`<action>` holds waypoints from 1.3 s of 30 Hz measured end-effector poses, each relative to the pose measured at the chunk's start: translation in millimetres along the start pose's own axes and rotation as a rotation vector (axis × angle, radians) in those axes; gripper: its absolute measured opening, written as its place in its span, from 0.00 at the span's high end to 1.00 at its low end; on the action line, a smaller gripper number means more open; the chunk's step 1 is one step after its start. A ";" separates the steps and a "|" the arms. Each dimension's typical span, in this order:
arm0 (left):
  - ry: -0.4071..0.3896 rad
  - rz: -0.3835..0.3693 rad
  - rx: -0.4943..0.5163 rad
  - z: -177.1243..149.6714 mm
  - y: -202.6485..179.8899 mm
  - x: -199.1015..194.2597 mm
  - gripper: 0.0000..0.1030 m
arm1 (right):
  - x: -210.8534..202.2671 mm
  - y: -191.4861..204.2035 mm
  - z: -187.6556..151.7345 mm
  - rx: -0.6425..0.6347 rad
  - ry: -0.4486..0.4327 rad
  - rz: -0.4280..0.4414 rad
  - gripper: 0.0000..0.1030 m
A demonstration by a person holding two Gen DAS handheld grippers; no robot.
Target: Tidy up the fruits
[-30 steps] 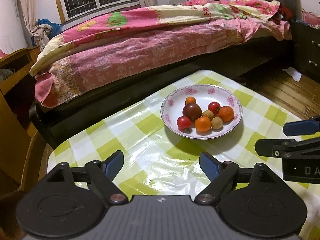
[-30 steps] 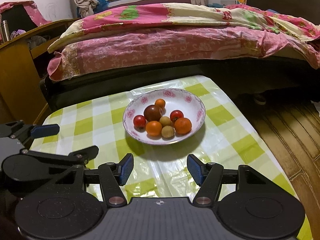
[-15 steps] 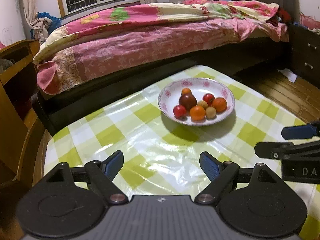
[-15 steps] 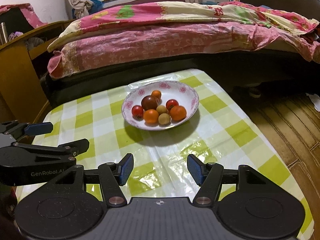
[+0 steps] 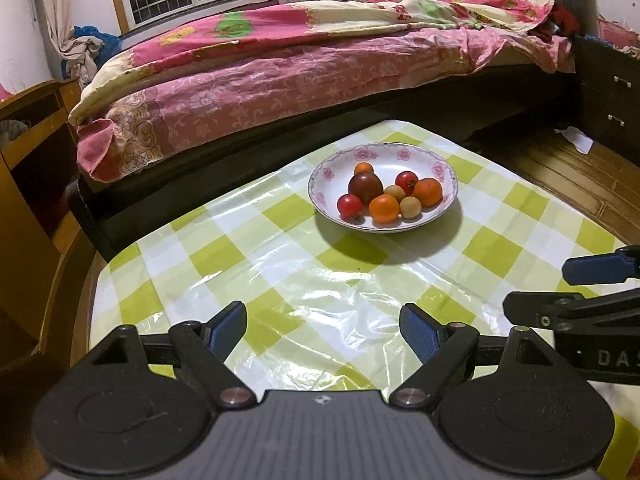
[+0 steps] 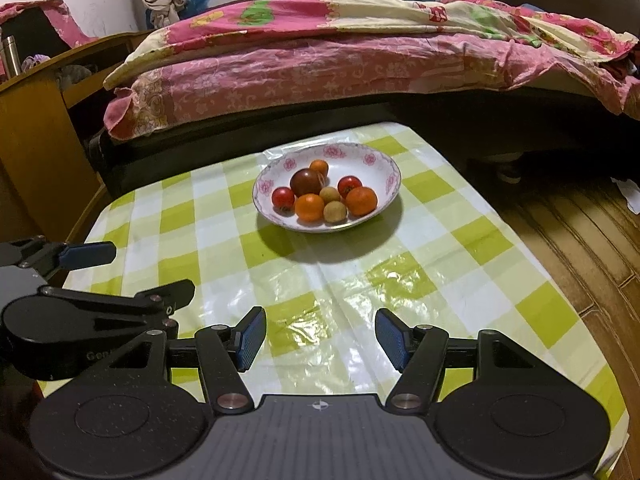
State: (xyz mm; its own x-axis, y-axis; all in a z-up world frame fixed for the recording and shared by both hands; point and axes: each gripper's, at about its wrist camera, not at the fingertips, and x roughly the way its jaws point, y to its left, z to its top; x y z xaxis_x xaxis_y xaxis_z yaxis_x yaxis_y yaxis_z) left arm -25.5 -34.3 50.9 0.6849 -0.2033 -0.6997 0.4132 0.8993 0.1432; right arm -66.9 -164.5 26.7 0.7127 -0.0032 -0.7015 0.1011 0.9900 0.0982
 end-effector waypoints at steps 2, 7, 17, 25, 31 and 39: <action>-0.002 -0.003 0.002 -1.9 -0.8 -2.5 0.12 | 0.1 0.4 -0.8 0.004 0.004 0.000 0.43; 0.016 0.011 -0.007 -6.2 0.9 -3.9 0.12 | 0.7 4.9 -6.5 0.004 0.021 -0.002 0.43; 0.047 0.013 -0.053 -9.3 2.9 -7.5 0.13 | 0.5 8.0 -11.2 -0.001 0.036 0.016 0.43; 0.069 -0.018 -0.111 -11.4 6.4 -6.4 0.13 | -2.7 7.0 -11.9 0.003 0.029 0.027 0.43; 0.063 -0.011 -0.100 -12.5 5.9 -5.4 0.13 | -1.0 9.5 -12.6 -0.007 0.036 0.031 0.43; 0.038 0.026 -0.061 -12.5 1.5 -7.3 0.12 | 1.2 8.8 -13.3 -0.007 0.039 0.026 0.43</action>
State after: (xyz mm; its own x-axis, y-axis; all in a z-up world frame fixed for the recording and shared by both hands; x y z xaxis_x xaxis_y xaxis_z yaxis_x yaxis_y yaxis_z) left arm -37.3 -26.6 47.5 0.6715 -0.1659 -0.7222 0.3572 0.9264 0.1193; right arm -74.4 -153.9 17.3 0.6871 0.0283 -0.7260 0.0774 0.9907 0.1119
